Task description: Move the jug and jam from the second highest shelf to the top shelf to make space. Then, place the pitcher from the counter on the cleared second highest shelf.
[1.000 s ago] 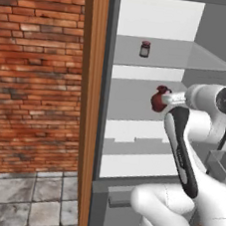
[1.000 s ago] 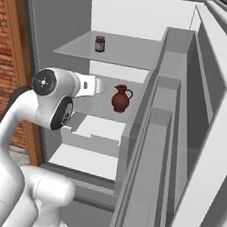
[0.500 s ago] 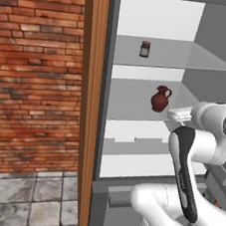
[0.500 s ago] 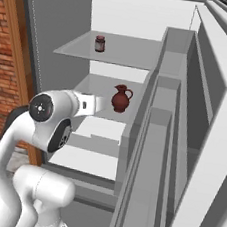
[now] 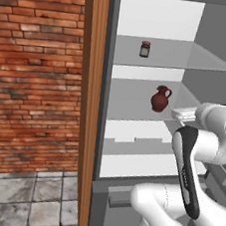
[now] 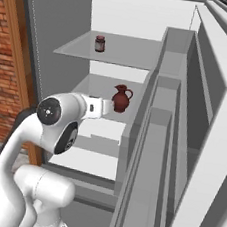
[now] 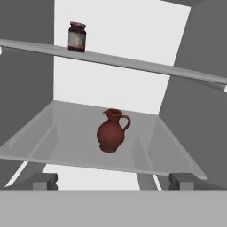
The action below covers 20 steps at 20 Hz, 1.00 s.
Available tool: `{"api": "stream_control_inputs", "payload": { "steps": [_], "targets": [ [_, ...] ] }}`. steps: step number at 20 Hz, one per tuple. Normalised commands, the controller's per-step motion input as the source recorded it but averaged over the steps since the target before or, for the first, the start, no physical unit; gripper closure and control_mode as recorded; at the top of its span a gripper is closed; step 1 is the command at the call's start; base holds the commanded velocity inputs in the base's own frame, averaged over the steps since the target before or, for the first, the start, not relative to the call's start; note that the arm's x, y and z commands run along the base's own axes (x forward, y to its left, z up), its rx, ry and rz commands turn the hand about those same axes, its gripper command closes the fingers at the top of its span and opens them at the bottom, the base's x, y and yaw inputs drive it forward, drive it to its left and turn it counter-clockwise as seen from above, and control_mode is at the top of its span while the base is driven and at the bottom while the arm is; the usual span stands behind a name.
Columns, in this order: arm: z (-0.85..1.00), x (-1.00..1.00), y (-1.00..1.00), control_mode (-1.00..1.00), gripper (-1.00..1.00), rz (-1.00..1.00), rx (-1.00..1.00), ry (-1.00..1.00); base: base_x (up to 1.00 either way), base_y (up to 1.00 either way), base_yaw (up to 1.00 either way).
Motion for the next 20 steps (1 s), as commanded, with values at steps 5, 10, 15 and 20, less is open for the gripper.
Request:
{"api": "stream_control_inputs", "payload": {
  "steps": [5,10,15,20],
  "targets": [
    [-0.01,0.28,-0.2,-1.0,-1.0,0.0,0.02,0.0,0.0,0.0,0.0],
    [-0.08,0.38,0.0,-1.0,-1.0,0.0,0.0,0.0,0.0,0.0,0.0],
    [-0.14,0.43,0.0,-1.0,-1.0,0.0,0.01,0.0,0.0,0.0,0.0],
    [-0.11,0.39,0.0,-1.0,-1.0,0.0,0.04,0.0,0.0,0.0,0.0]
  ]
}}
